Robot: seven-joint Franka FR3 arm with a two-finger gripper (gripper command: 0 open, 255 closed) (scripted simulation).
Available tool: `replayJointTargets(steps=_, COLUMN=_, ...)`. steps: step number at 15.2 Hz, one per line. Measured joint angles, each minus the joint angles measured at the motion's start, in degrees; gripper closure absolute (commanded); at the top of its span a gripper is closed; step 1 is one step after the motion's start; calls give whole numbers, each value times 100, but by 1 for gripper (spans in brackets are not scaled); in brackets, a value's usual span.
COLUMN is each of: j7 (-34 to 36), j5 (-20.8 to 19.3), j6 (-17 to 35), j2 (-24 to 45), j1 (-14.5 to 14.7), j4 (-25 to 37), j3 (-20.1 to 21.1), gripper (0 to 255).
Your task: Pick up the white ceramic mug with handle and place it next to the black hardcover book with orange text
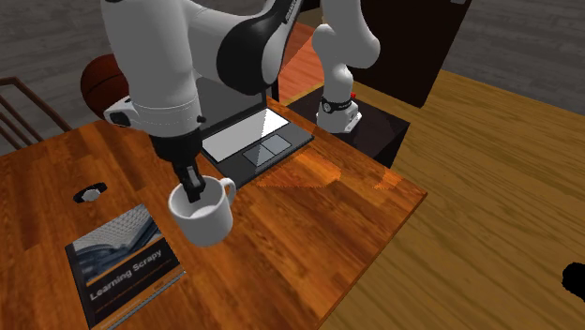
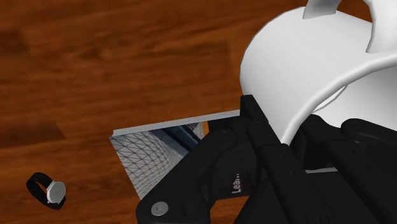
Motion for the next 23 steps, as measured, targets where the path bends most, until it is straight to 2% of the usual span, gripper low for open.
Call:
replayJointTargets(steps=11, j7=84, j5=-107, j6=692, j2=305, j1=16, j4=-394, j3=-51, gripper=255)
replayJointTargets(steps=17, j7=103, j5=-119, j6=761, j2=330, j1=25, j4=-438, j3=-54, gripper=255)
replayJointTargets(steps=18, j7=103, j5=-119, j6=762, j2=329, j1=24, j4=-439, j3=-54, gripper=0)
replayJointTargets(steps=23, j7=103, j5=-119, j6=763, j2=326, j1=24, j4=-440, j3=-54, gripper=0)
